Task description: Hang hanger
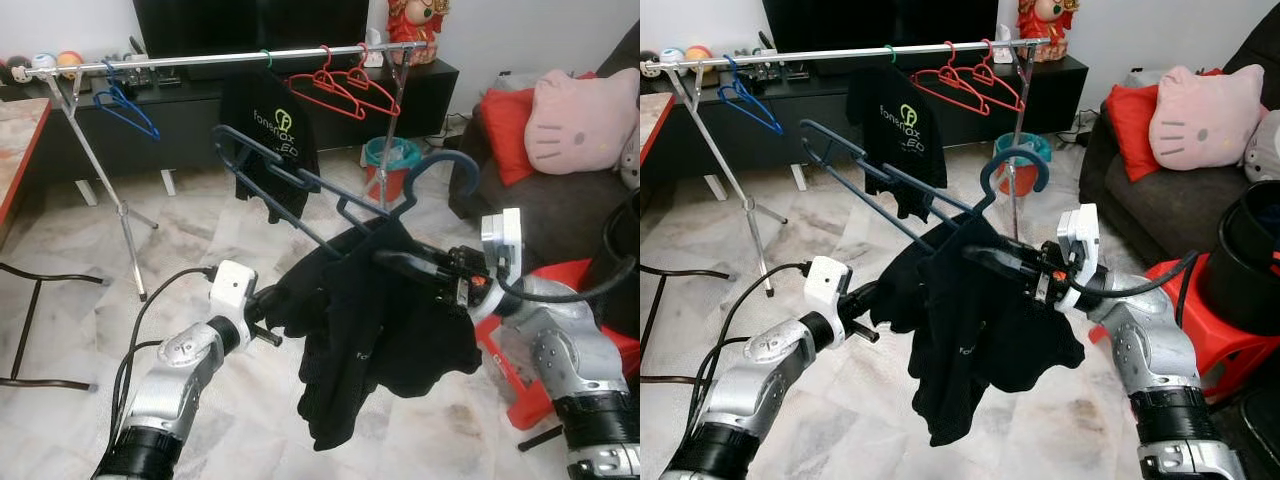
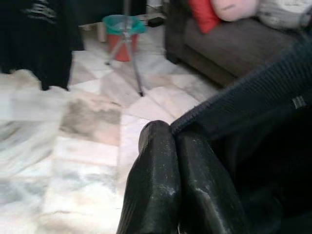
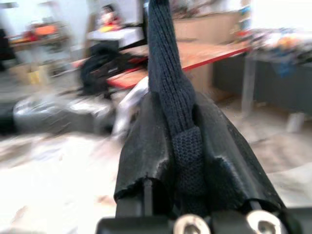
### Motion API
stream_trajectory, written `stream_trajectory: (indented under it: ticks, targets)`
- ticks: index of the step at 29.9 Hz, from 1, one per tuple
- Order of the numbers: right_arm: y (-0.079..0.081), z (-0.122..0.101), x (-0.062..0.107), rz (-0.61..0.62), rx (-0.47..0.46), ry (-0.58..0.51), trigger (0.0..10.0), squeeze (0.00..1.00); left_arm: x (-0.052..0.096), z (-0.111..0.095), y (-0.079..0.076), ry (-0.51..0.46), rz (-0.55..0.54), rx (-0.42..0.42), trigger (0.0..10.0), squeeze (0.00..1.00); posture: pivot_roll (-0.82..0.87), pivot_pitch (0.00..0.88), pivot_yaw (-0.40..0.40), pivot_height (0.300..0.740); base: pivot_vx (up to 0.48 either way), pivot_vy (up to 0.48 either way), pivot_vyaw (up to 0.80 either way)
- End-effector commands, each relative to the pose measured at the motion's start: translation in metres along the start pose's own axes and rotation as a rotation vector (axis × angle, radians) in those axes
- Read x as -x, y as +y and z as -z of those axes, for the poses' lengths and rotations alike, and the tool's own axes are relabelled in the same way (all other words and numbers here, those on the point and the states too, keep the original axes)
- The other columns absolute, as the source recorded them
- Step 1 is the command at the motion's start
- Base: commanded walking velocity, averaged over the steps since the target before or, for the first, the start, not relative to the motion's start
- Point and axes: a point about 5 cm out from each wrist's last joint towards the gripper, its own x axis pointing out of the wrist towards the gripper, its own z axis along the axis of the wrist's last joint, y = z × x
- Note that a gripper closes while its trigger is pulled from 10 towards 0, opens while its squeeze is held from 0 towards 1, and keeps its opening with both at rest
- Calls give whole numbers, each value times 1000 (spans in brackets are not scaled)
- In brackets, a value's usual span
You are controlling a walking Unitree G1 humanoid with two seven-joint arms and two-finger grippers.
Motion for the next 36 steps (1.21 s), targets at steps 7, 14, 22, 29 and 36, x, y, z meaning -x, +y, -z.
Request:
stream_trajectory:
  ticks: [7,14,22,29,36]
  targets:
    - [22,-27,20,-163,-24,-123,10000,0,9,13,29,88,-179,9,0,0,56,0,-40,740,0,0,0]
    - [32,-24,29,-181,-54,-66,10000,0,9,14,31,106,-200,-6,0,0,58,0,-31,740,0,0,0]
    - [51,1,53,-270,-82,268,10000,0,18,11,52,133,-260,-43,10000,0,55,0,-19,740,0,0,0]
    - [54,9,68,-260,-78,419,10000,0,19,11,54,140,-264,-58,10000,0,55,0,-9,740,0,0,0]
    - [56,16,84,-277,-51,599,10000,0,21,8,60,146,-279,-76,10000,0,52,0,-5,740,0,0,0]
